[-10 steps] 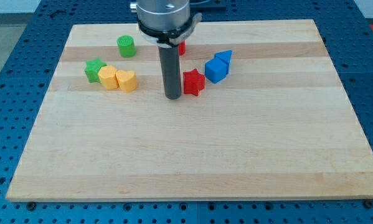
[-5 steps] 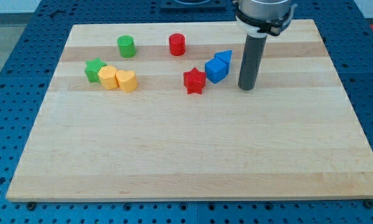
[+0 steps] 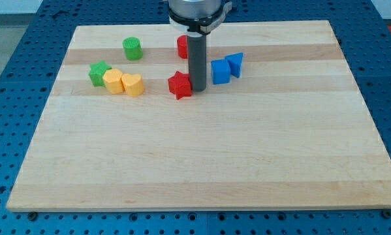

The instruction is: Slide the red star towards yellow heart

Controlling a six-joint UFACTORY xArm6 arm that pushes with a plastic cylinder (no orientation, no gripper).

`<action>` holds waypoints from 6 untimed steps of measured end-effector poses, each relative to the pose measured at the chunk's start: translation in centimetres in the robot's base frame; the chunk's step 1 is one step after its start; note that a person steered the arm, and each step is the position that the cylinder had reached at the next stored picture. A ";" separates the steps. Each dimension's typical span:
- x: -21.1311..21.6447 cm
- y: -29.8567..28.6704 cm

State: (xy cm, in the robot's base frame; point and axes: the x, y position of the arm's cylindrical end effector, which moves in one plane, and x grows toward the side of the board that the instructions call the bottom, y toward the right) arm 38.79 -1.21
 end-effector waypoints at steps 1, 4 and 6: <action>-1.0 0.0; -1.4 -3.4; -1.3 -2.2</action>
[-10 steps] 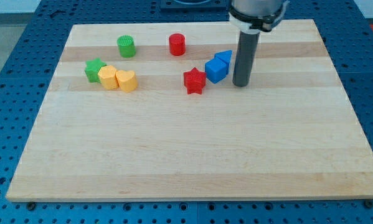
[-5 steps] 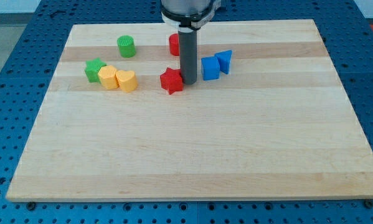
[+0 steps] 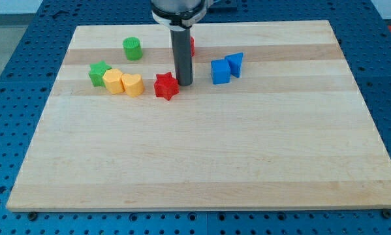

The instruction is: Slide the red star towards yellow heart

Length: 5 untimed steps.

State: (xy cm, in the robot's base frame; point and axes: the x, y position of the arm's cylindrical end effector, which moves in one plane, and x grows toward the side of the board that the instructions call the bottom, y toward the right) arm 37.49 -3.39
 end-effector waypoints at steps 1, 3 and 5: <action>0.1 -0.7; 0.3 -2.7; 0.3 0.0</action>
